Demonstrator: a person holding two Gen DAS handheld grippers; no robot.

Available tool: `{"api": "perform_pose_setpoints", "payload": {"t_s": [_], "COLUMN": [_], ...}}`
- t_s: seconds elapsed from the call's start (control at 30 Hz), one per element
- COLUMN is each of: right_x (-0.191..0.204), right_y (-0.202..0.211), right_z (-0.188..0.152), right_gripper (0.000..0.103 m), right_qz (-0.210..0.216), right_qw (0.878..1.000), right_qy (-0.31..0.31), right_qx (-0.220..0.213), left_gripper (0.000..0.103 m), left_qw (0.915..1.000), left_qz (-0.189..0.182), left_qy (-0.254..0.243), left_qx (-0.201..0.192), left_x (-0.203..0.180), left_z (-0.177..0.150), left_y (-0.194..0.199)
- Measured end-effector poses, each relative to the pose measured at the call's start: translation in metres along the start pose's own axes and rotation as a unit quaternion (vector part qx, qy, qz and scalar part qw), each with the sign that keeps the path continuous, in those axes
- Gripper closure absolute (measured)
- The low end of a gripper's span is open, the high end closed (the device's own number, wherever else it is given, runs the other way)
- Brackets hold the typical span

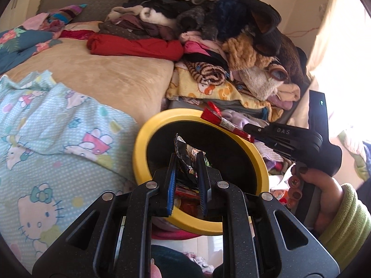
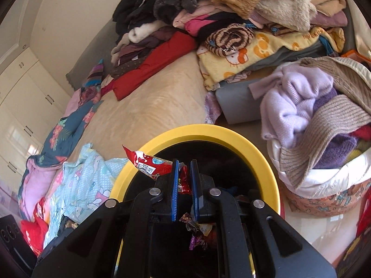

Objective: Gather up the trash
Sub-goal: 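Carry the dark snack wrapper with the left gripper while the right gripper carries the red wrapper to the bin, then open both grippers over the yellow bin to drop the wrappers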

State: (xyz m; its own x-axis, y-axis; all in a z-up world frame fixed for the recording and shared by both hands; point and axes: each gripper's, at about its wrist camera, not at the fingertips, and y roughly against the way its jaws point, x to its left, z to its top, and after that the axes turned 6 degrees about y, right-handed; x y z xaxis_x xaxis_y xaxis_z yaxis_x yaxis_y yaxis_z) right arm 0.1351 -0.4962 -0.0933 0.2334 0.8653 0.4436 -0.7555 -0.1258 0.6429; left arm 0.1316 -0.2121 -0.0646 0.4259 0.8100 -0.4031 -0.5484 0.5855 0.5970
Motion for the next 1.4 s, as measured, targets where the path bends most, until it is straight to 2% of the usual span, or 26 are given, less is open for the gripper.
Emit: {"api": "perform_pose_setpoints", "payload": {"t_s": [0.2,0.5,0.93,1.03,1.07,1.17,1.2,1.27,1.3,1.37,1.4], "right_x": [-0.017,-0.025,-0.028,-0.029,-0.029,-0.028,-0.027,-0.025,-0.021,-0.015,-0.011], "right_y": [-0.005,-0.009,-0.014,-0.015,-0.015,-0.013,-0.011,-0.008,-0.005,0.0,0.004], "right_z": [-0.001,-0.002,-0.002,-0.003,-0.003,-0.004,-0.004,-0.003,-0.003,-0.004,-0.004], "right_gripper": [0.093,0.093,0.09,0.081,0.079,0.064,0.058,0.053,0.049,0.042,0.038], "right_qz": [-0.011,-0.023,-0.031,-0.031,-0.032,-0.034,-0.033,-0.03,-0.03,-0.038,-0.043], "right_qw": [0.999,0.999,0.999,0.998,0.998,0.998,0.998,0.999,0.999,0.999,0.999], "right_qy": [-0.029,-0.037,-0.039,-0.042,-0.042,-0.044,-0.043,-0.04,-0.033,-0.017,-0.008], "right_qx": [0.009,0.015,0.019,0.02,0.021,0.021,0.018,0.018,0.017,0.015,0.012], "left_gripper": [0.092,0.092,0.092,0.091,0.086,0.065,0.061,0.056,0.047,0.035,0.035], "left_qw": [0.9997,0.9985,0.9963,0.9963,0.9962,0.9962,0.9963,0.9964,0.9964,0.9966,0.9967], "left_qz": [-0.005,-0.001,0.002,0.002,0.002,0.003,0.002,0.004,0.005,0.01,0.013], "left_qy": [-0.017,-0.037,-0.036,-0.031,-0.029,-0.025,-0.024,-0.02,-0.018,-0.016,-0.014], "left_qx": [0.015,0.041,0.078,0.08,0.082,0.083,0.082,0.082,0.083,0.08,0.078], "left_x": [-0.014,-0.024,-0.025,-0.026,-0.025,-0.024,-0.023,-0.022,-0.021,-0.018,-0.017], "left_z": [-0.004,-0.007,-0.013,-0.011,-0.011,-0.011,-0.012,-0.012,-0.012,-0.011,-0.01], "left_y": [-0.017,-0.046,-0.078,-0.083,-0.083,-0.082,-0.081,-0.079,-0.077,-0.074,-0.072]}}
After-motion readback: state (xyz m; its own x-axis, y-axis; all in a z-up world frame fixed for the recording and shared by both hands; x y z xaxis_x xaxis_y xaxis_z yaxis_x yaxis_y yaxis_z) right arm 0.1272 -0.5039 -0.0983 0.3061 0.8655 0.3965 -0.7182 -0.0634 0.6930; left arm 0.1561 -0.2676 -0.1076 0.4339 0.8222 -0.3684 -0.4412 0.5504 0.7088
